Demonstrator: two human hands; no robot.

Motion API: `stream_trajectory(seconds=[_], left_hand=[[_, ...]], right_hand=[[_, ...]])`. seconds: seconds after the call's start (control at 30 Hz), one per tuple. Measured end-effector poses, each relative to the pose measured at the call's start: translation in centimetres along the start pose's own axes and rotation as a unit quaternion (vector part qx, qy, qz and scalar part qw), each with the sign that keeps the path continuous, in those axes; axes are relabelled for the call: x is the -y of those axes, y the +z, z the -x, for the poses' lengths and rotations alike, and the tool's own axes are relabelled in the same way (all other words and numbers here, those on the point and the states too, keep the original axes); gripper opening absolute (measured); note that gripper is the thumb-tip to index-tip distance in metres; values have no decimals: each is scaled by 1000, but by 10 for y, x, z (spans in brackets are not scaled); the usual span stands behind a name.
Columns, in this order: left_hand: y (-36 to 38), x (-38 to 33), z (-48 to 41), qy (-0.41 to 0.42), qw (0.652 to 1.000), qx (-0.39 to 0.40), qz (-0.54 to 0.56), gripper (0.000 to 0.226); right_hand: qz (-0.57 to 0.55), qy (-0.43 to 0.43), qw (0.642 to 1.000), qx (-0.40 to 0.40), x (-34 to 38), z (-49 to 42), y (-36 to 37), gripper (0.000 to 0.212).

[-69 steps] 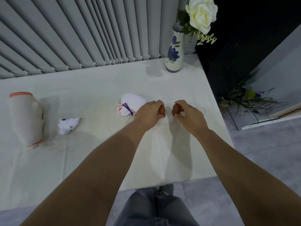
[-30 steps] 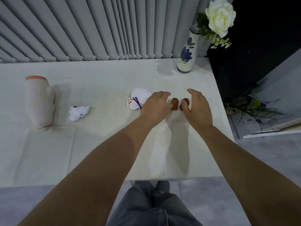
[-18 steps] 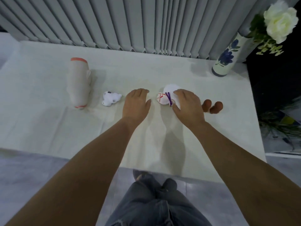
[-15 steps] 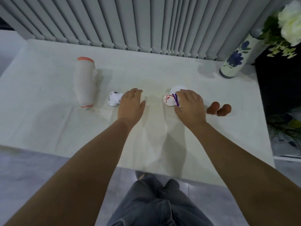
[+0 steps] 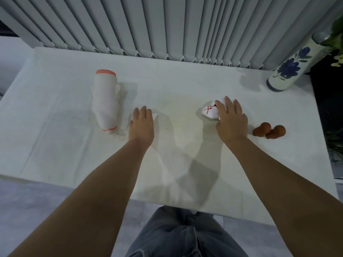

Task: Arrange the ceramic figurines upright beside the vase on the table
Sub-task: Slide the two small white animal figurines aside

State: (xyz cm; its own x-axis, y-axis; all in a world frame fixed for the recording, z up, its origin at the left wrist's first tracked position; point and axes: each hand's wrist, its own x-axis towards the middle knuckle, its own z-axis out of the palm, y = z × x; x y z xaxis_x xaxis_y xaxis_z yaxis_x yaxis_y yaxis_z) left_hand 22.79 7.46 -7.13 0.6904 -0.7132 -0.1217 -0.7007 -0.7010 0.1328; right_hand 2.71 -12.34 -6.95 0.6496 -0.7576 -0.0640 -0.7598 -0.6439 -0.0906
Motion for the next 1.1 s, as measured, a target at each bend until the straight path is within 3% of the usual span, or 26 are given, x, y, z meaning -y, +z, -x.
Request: stream_trajectory(seconds=[0.27, 0.47, 0.6, 0.83, 1.1], left_hand=[[6, 11, -19, 52, 998, -1, -41, 44], [-12, -27, -19, 82, 993, 26, 82, 43], [-25, -56, -20, 102, 982, 86, 134, 41], [-26, -80, -27, 108, 967, 167, 161, 34], [-32, -79, -33, 70, 970, 122, 196, 39]], right_hand=[[-32, 23, 999, -23, -3, -7, 3, 74], [-69, 31, 997, -34, 5, -7, -6, 62], [-227, 69, 971, -5, 9, -3, -18, 46], [-320, 59, 938, 124, -6, 0, -34, 36], [-261, 60, 962, 59, -9, 3, -24, 39]])
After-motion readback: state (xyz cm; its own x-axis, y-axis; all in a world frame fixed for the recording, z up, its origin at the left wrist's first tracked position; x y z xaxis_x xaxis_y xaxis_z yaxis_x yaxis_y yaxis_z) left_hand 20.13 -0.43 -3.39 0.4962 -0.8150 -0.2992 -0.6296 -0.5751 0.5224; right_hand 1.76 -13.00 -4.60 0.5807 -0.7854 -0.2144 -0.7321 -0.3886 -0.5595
